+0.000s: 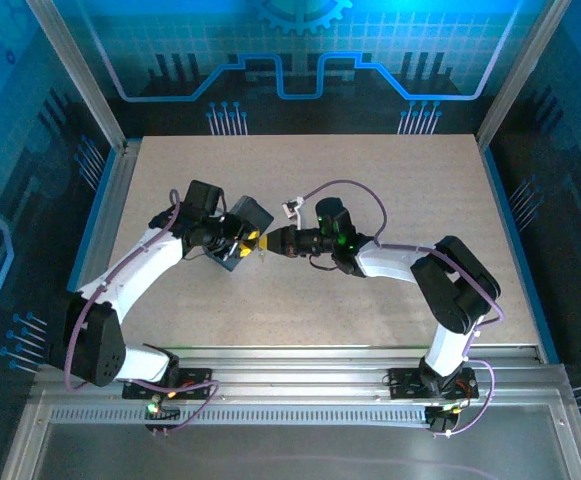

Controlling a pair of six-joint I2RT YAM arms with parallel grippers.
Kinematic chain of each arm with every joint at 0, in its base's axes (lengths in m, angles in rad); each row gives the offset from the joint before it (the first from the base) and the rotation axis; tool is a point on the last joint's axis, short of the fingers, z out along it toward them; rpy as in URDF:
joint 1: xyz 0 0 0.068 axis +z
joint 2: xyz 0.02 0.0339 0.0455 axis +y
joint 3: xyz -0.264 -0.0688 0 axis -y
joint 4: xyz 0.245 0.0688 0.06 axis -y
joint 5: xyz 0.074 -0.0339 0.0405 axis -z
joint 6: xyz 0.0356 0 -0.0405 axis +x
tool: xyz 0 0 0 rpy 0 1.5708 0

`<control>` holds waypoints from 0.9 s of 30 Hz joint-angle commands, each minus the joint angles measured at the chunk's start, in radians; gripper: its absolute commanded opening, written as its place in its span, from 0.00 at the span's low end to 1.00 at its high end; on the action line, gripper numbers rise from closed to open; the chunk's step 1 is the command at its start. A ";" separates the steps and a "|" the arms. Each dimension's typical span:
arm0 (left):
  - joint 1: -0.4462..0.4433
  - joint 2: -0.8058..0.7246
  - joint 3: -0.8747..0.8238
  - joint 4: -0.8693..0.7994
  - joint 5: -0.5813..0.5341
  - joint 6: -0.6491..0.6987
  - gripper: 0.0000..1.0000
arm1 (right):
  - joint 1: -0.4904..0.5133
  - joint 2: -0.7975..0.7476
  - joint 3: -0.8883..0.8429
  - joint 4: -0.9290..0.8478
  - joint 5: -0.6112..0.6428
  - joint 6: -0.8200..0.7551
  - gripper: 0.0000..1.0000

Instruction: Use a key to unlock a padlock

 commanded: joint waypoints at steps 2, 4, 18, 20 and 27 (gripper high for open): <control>0.015 -0.050 -0.005 -0.008 0.028 -0.028 0.00 | -0.008 -0.108 -0.027 -0.141 0.056 -0.173 0.26; 0.017 -0.040 0.006 -0.027 0.027 -0.034 0.00 | -0.027 -0.173 -0.052 -0.251 0.078 -0.301 0.32; -0.029 0.106 0.193 -0.246 0.056 0.046 0.00 | 0.089 -0.399 -0.233 -0.306 0.518 -1.292 0.44; -0.032 0.122 0.194 -0.242 0.061 0.045 0.00 | 0.122 -0.401 -0.267 -0.200 0.553 -1.371 0.43; -0.036 0.160 0.217 -0.241 0.066 0.049 0.00 | 0.203 -0.357 -0.295 0.003 0.699 -1.549 0.40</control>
